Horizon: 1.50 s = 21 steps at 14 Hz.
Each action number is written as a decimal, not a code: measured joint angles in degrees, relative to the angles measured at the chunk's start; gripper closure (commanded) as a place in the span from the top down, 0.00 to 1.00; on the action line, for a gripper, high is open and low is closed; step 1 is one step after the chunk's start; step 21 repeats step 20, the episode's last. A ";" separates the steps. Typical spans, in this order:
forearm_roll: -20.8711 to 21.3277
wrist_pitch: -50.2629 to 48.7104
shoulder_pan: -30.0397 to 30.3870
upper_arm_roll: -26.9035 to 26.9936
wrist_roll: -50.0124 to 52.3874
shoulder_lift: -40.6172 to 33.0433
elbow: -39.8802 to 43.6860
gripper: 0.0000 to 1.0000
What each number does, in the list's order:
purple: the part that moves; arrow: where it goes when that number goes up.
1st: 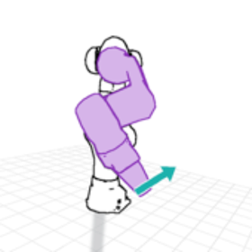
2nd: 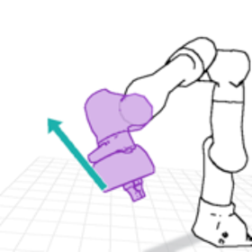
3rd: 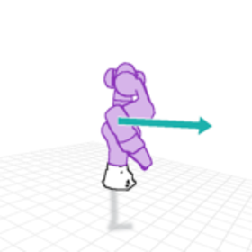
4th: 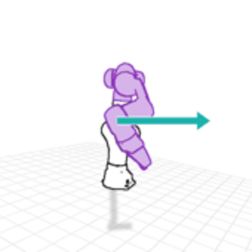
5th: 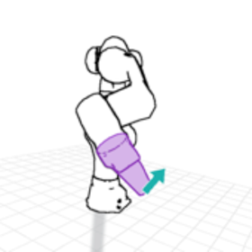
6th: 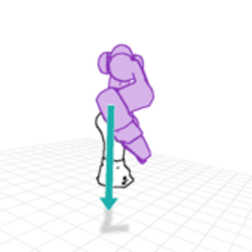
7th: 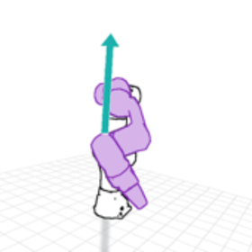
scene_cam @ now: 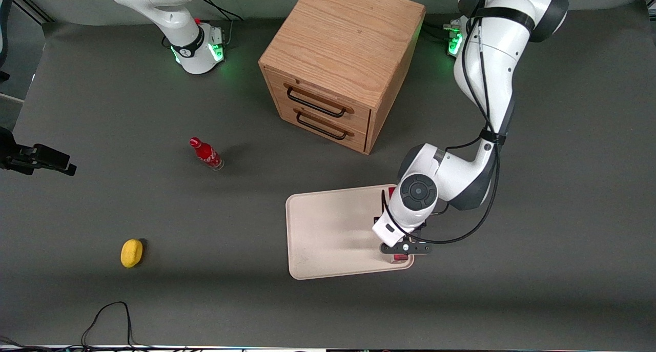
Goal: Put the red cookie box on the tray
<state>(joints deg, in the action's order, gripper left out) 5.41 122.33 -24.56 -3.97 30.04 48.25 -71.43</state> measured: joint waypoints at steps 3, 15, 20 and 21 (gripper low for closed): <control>-0.01 -0.68 0.77 1.52 0.02 -5.38 -1.27 1.00; -2.35 -25.39 20.90 3.00 -26.98 -47.52 -22.43 1.00; -2.91 -31.62 23.01 2.34 -31.57 -55.79 -26.82 1.00; -2.91 -31.62 23.01 2.34 -31.57 -55.79 -26.82 1.00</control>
